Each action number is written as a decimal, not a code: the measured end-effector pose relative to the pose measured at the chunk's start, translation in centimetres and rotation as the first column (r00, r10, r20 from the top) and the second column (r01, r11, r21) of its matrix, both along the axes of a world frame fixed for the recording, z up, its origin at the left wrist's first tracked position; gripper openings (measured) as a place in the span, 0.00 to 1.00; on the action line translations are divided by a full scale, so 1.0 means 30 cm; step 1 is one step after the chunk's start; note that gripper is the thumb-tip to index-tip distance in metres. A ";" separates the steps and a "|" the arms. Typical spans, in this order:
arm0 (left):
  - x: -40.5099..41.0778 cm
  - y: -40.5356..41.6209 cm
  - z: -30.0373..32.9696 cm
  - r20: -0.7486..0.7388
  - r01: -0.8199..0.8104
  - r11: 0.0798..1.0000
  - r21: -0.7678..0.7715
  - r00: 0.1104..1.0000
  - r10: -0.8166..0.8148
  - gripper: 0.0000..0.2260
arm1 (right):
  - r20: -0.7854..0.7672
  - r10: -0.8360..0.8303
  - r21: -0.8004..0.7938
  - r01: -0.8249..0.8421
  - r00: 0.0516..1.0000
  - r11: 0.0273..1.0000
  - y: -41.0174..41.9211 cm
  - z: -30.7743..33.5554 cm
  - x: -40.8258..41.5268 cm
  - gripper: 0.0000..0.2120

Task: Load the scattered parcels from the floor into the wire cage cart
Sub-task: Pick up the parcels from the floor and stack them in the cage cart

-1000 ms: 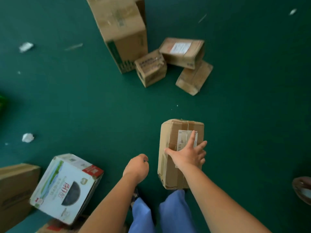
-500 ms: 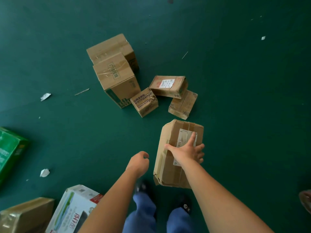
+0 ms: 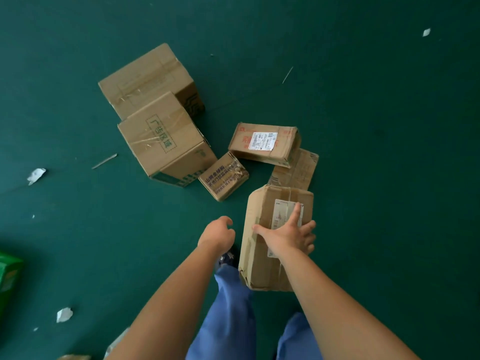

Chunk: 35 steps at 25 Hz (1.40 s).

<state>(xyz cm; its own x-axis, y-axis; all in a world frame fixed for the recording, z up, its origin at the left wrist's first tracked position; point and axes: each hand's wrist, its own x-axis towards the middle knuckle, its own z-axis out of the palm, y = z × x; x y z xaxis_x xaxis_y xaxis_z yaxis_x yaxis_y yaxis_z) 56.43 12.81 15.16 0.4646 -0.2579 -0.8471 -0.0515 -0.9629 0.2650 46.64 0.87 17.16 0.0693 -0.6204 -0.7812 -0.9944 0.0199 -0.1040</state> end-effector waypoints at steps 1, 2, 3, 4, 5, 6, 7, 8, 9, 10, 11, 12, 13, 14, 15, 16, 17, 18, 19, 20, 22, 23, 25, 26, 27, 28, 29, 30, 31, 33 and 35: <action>0.065 -0.019 -0.029 0.032 0.032 0.999 0.020 0.999 -0.033 0.20 | -0.004 -0.020 -0.002 0.020 1.000 1.000 -0.014 -0.034 0.041 0.60; 0.129 -0.037 -0.070 0.063 0.051 0.998 0.044 0.997 -0.053 0.21 | -0.008 -0.041 -0.002 0.041 0.999 0.999 -0.027 -0.081 0.085 0.60; 0.180 -0.050 -0.113 0.094 0.070 0.995 0.070 0.993 -0.076 0.22 | -0.016 -0.068 0.000 0.068 0.998 0.998 -0.032 -0.127 0.117 0.60; 0.227 -0.066 -0.164 0.124 0.096 0.991 0.093 0.987 -0.107 0.24 | -0.023 -0.097 -0.002 0.097 0.995 0.995 -0.039 -0.179 0.145 0.60; 0.268 -0.083 -0.221 0.139 0.128 0.985 0.115 0.980 -0.143 0.25 | -0.037 -0.126 -0.008 0.126 0.991 0.992 -0.042 -0.231 0.170 0.59; 0.299 -0.095 -0.270 0.153 0.149 0.979 0.137 0.974 -0.169 0.26 | -0.056 -0.139 -0.020 0.138 0.989 0.990 -0.041 -0.277 0.192 0.59; 0.335 -0.111 -0.336 0.176 0.168 0.974 0.154 0.965 -0.194 0.27 | -0.064 -0.143 -0.031 0.142 0.988 0.989 -0.044 -0.343 0.219 0.59; 0.363 -0.128 -0.397 0.195 0.195 0.966 0.168 0.954 -0.226 0.28 | -0.070 -0.161 -0.034 0.159 0.984 0.987 -0.039 -0.402 0.230 0.59; 0.386 -0.151 -0.455 0.208 0.223 0.959 0.174 0.944 -0.258 0.31 | -0.080 -0.184 -0.037 0.181 0.980 0.983 -0.030 -0.449 0.233 0.59; 0.406 -0.168 -0.510 0.222 0.242 0.953 0.181 0.934 -0.279 0.35 | -0.084 -0.193 -0.050 0.189 0.978 0.981 -0.009 -0.491 0.237 0.60; 0.421 -0.175 -0.561 0.233 0.257 0.946 0.198 0.925 -0.300 0.40 | -0.084 -0.188 -0.069 0.182 0.979 0.981 0.024 -0.523 0.237 0.60; 0.436 -0.184 -0.614 0.238 0.276 0.936 0.219 0.915 -0.326 0.45 | -0.079 -0.187 -0.094 0.179 0.979 0.979 0.062 -0.560 0.234 0.61; 0.451 -0.191 -0.661 0.240 0.285 0.930 0.233 0.910 -0.339 0.49 | -0.067 -0.198 -0.123 0.189 0.978 0.974 0.097 -0.584 0.226 0.61; 0.462 -0.193 -0.700 0.238 0.269 0.934 0.236 0.916 -0.324 0.52 | -0.052 -0.208 -0.151 0.199 0.977 0.968 0.128 -0.603 0.216 0.62; 0.473 -0.190 -0.734 0.233 0.241 0.943 0.230 0.927 -0.294 0.55 | -0.040 -0.211 -0.175 0.201 0.977 0.964 0.152 -0.620 0.209 0.62; 0.480 -0.184 -0.759 0.227 0.223 0.950 0.220 0.935 -0.272 0.58 | -0.033 -0.208 -0.196 0.198 0.977 0.960 0.168 -0.633 0.201 0.63; 0.484 -0.182 -0.779 0.218 0.229 0.950 0.214 0.936 -0.275 0.60 | -0.028 -0.205 -0.209 0.195 0.978 0.958 0.171 -0.647 0.196 0.63; 0.484 -0.181 -0.788 0.211 0.255 0.942 0.220 0.930 -0.301 0.62 | -0.021 -0.204 -0.214 0.195 0.979 0.957 0.166 -0.655 0.192 0.63; 0.481 -0.180 -0.788 0.207 0.287 0.929 0.233 0.919 -0.336 0.62 | -0.010 -0.205 -0.217 0.198 0.979 0.956 0.152 -0.659 0.190 0.63; 0.479 -0.185 -0.776 0.212 0.312 0.918 0.246 0.906 -0.365 0.62 | 0.002 -0.207 -0.220 0.203 0.978 0.954 0.129 -0.661 0.192 0.63; 0.467 -0.195 -0.721 0.211 0.340 0.896 0.285 0.890 -0.405 0.62 | 0.006 -0.202 -0.213 0.198 0.979 0.957 0.065 -0.642 0.199 0.62; 0.454 -0.200 -0.677 0.197 0.349 0.887 0.303 0.887 -0.417 0.62 | -0.010 -0.188 -0.201 0.183 0.982 0.962 0.028 -0.619 0.205 0.61; 0.420 -0.211 -0.567 0.178 0.353 0.886 0.301 0.892 -0.416 0.62 | -0.047 -0.158 -0.180 0.147 0.986 0.973 -0.044 -0.545 0.222 0.59; 0.403 -0.215 -0.505 0.171 0.349 0.892 0.287 0.898 -0.406 0.62 | -0.058 -0.146 -0.177 0.134 0.988 0.975 -0.073 -0.499 0.230 0.59; 0.389 -0.221 -0.428 0.168 0.347 0.898 0.271 0.901 -0.399 0.61 | -0.062 -0.142 -0.183 0.129 0.988 0.975 -0.099 -0.435 0.237 0.58; 0.376 -0.226 -0.351 0.162 0.349 0.900 0.260 0.904 -0.397 0.61 | -0.063 -0.139 -0.190 0.125 0.988 0.974 -0.118 -0.371 0.240 0.58; 0.364 -0.227 -0.273 0.163 0.358 0.898 0.257 0.900 -0.405 0.61 | -0.058 -0.140 -0.197 0.126 0.988 0.972 -0.132 -0.304 0.240 0.57; 0.354 -0.231 -0.187 0.176 0.378 0.891 0.253 0.887 -0.426 0.61 | -0.048 -0.148 -0.202 0.135 0.988 0.970 -0.143 -0.227 0.239 0.57; 0.342 -0.232 -0.103 0.192 0.404 0.880 0.248 0.871 -0.453 0.61 | -0.037 -0.163 -0.198 0.152 0.986 0.968 -0.150 -0.146 0.232 0.57; 0.313 -0.239 0.099 0.234 0.437 0.872 0.222 0.844 -0.482 0.60 | -0.007 -0.200 -0.200 0.194 0.980 0.960 -0.161 0.049 0.210 0.57; 0.269 -0.246 0.300 0.262 0.428 0.883 0.191 0.845 -0.466 0.60 | 0.030 -0.239 -0.210 0.239 0.971 0.948 -0.169 0.241 0.170 0.56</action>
<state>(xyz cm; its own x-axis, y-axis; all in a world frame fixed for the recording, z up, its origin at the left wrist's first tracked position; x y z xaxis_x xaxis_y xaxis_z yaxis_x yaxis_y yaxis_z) 64.50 5.42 24.17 0.5539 -0.4025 -0.7288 -0.5407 -0.8396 0.0528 51.75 -4.18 24.39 -0.0987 -0.7697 -0.6308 -0.9627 0.2342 -0.1352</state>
